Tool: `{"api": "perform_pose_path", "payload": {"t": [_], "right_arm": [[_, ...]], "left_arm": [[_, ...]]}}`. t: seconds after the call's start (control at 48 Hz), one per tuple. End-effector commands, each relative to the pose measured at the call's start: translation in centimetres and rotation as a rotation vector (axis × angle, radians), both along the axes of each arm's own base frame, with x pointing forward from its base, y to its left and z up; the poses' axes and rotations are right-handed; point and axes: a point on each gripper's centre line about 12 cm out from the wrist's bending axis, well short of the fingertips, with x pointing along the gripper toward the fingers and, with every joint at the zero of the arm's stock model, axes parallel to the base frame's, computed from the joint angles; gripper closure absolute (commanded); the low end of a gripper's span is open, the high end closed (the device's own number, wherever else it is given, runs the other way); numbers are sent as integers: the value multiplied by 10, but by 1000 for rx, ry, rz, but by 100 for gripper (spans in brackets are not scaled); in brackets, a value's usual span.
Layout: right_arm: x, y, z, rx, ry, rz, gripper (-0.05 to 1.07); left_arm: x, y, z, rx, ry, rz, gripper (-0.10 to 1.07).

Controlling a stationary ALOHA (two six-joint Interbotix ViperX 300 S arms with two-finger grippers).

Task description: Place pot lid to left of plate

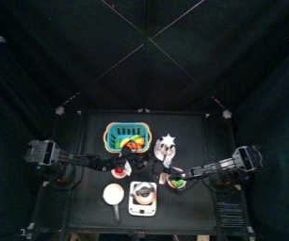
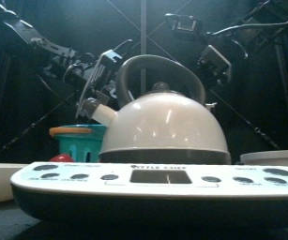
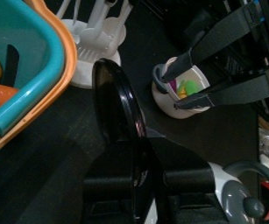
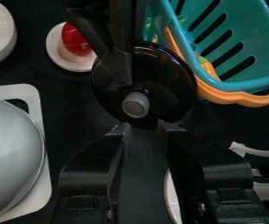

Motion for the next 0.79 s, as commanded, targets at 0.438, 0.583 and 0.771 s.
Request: {"api": "perform_pose_path", "payload": {"t": [0.438,0.583,0.771], "right_arm": [[-7,-2,10,20,-24,-32,30],[-7,-2,10,20,-24,-32,30],[-6,-3,8,19,-21,-35,30]], "left_arm": [[-90,-13,36,-63,-36,-91,60],[-134,-20,45,-116,-87,-123,60],[-172,-27,23,-188,-61,-149,60]]}}
